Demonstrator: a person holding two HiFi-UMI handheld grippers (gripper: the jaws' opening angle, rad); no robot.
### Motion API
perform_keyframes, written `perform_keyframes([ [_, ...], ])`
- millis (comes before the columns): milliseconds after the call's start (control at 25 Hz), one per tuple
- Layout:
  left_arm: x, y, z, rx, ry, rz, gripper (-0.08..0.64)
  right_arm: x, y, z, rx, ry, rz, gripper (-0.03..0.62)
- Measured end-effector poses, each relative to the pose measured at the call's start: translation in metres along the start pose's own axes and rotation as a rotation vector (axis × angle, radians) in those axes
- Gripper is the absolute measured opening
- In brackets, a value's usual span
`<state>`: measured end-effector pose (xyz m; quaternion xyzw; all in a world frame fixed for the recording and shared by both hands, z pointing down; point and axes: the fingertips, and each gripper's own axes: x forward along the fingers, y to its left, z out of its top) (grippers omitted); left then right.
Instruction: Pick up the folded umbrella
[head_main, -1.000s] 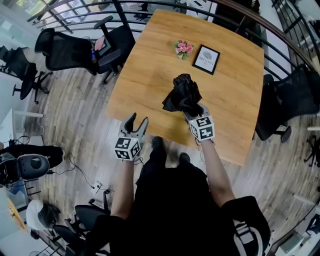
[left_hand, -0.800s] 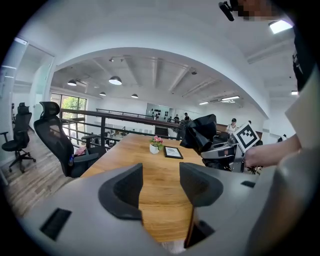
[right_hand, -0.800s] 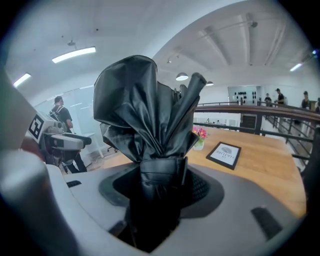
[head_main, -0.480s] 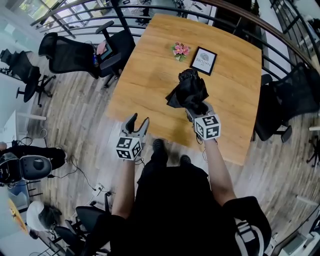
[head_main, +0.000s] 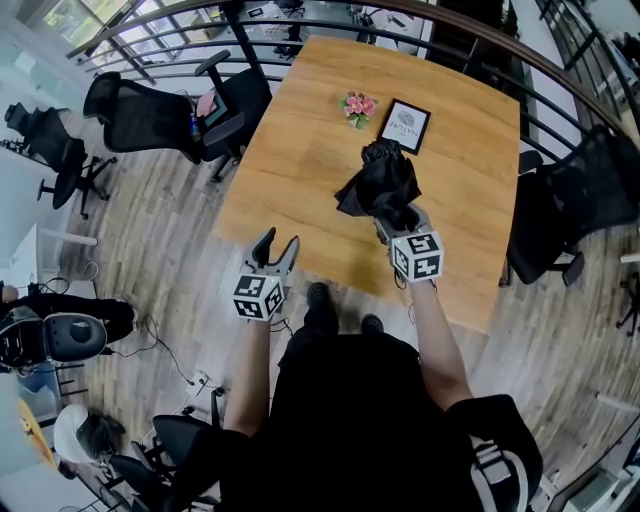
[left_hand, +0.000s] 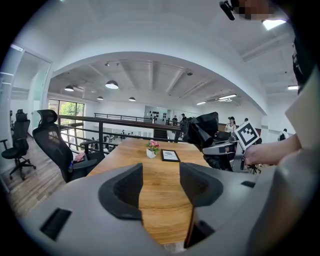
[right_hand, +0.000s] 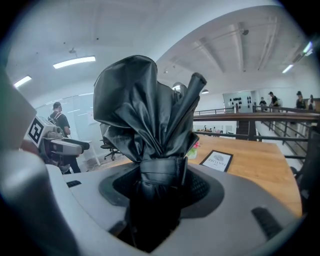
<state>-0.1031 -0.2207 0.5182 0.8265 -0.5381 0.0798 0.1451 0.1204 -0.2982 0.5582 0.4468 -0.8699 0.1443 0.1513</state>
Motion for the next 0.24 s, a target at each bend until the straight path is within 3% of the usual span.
perform_keyframes([
  [240,-0.0051,-0.0055,0.0051,0.012,-0.004,0.004,0.244,-0.0109,-0.0034,0.0066,-0.015,-0.017,-0.005,0.249],
])
